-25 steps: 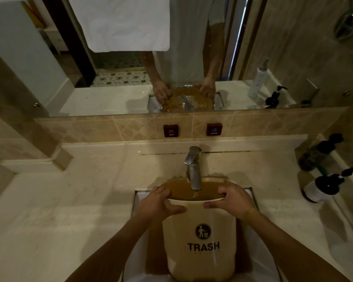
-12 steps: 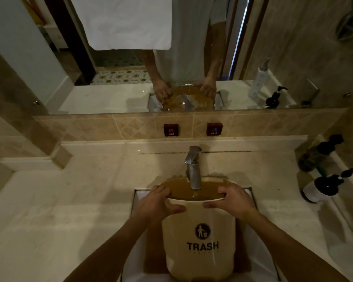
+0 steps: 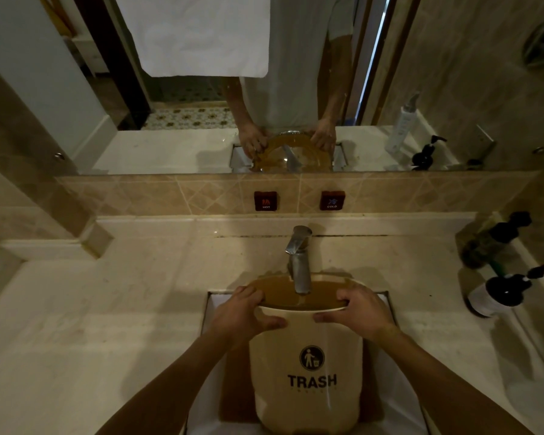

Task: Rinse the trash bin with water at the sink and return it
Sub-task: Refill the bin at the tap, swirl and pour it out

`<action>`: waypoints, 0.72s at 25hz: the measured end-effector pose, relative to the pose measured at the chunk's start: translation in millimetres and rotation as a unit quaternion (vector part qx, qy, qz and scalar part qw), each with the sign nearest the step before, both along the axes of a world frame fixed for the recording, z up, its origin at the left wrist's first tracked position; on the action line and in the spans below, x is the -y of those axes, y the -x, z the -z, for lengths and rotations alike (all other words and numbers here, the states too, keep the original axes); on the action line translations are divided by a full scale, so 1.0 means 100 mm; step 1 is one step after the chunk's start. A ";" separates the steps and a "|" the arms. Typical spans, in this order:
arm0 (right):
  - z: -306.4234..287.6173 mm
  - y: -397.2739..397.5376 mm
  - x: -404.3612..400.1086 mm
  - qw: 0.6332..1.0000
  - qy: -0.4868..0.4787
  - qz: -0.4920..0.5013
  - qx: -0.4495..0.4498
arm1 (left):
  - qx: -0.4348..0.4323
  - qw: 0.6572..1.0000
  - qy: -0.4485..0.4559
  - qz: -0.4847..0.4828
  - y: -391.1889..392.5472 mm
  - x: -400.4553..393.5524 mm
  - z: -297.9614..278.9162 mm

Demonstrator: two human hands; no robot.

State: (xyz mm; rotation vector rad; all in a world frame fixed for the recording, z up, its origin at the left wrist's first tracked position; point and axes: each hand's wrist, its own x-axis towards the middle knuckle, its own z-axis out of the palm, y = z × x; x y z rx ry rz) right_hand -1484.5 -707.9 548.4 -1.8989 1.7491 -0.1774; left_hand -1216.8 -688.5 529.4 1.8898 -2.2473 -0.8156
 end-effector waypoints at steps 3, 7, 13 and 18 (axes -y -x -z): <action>0.01 0.01 -0.01 1.000 0.002 -0.001 0.010 | 0.004 1.000 0.003 -0.004 0.01 0.00 -0.02; -0.02 0.00 -0.02 1.000 0.000 -0.003 0.017 | 0.000 1.000 0.006 -0.006 0.00 0.00 0.01; -0.05 -0.01 -0.02 1.000 -0.005 -0.004 0.011 | -0.001 1.000 0.000 -0.007 -0.01 0.01 0.04; -0.07 -0.01 -0.02 1.000 -0.011 -0.005 0.020 | -0.002 1.000 0.000 -0.010 0.00 0.00 0.02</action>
